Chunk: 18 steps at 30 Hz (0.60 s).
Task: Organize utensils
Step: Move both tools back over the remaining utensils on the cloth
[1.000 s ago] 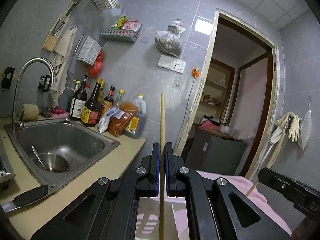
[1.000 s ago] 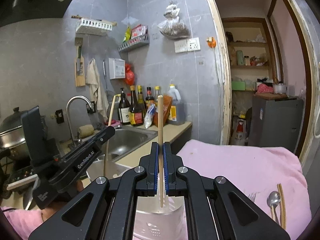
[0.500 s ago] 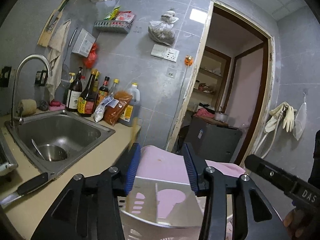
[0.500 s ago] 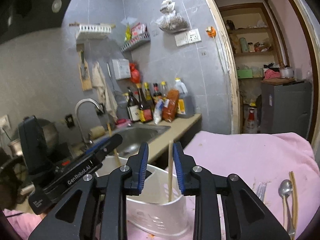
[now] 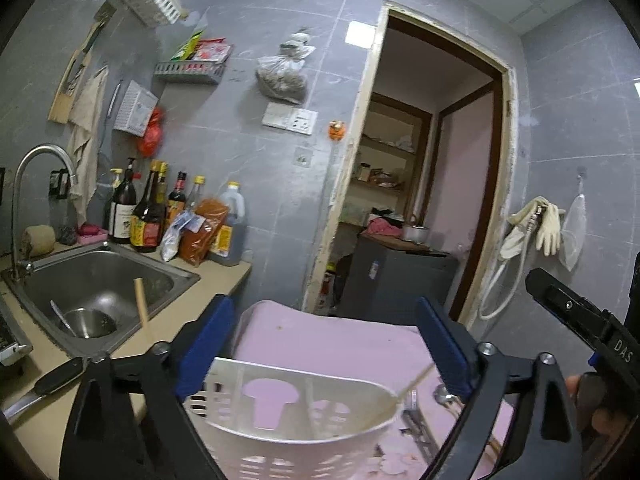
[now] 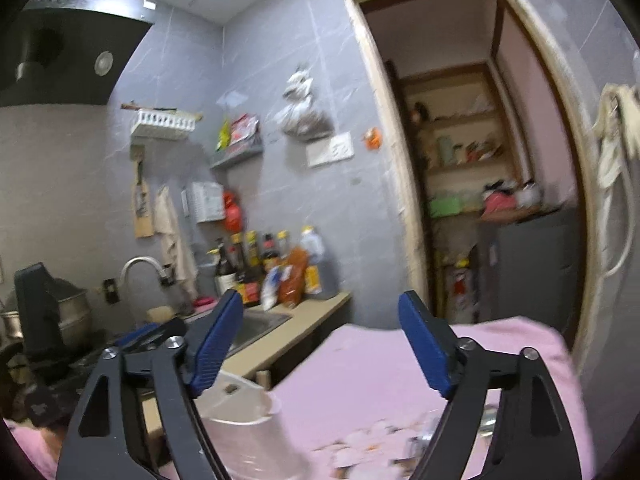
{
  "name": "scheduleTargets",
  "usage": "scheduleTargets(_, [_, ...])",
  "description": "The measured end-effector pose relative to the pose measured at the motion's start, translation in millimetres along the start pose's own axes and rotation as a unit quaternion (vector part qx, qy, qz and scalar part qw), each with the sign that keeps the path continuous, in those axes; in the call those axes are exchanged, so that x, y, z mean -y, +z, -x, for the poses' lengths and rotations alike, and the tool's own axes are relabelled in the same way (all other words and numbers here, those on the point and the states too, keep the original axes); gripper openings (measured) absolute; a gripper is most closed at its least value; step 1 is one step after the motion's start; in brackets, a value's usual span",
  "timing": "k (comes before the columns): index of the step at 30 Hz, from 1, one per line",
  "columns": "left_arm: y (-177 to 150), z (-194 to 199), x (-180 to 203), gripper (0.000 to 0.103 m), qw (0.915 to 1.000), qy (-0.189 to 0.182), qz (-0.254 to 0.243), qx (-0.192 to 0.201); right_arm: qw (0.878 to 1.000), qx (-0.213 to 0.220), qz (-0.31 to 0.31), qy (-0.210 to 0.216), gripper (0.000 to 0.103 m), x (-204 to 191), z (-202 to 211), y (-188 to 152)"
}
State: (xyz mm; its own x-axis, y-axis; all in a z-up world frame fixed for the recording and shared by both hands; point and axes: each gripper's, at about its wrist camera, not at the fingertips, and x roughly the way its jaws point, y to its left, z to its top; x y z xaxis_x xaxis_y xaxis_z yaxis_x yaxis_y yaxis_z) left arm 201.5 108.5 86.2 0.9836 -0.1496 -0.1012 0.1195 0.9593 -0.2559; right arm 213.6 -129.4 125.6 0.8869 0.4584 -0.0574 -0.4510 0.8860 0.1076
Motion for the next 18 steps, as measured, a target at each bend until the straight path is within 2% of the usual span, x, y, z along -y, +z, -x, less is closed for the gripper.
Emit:
scheduleTargets(4, [0, 2, 24, 0.098, 0.9997, -0.02, -0.015, 0.006, 0.999, 0.018, 0.016, -0.037, 0.103, 19, 22, 3])
scheduleTargets(11, [-10, -3, 64, 0.1, 0.9981, -0.043, -0.044, 0.005, 0.995, 0.013, 0.039, -0.087, 0.103, 56, 53, -3])
scheduleTargets(18, [-36, -24, 103, 0.1, 0.9931, -0.06, -0.089, -0.047, 0.991, -0.029, 0.04, -0.125, 0.103, 93, 64, -22])
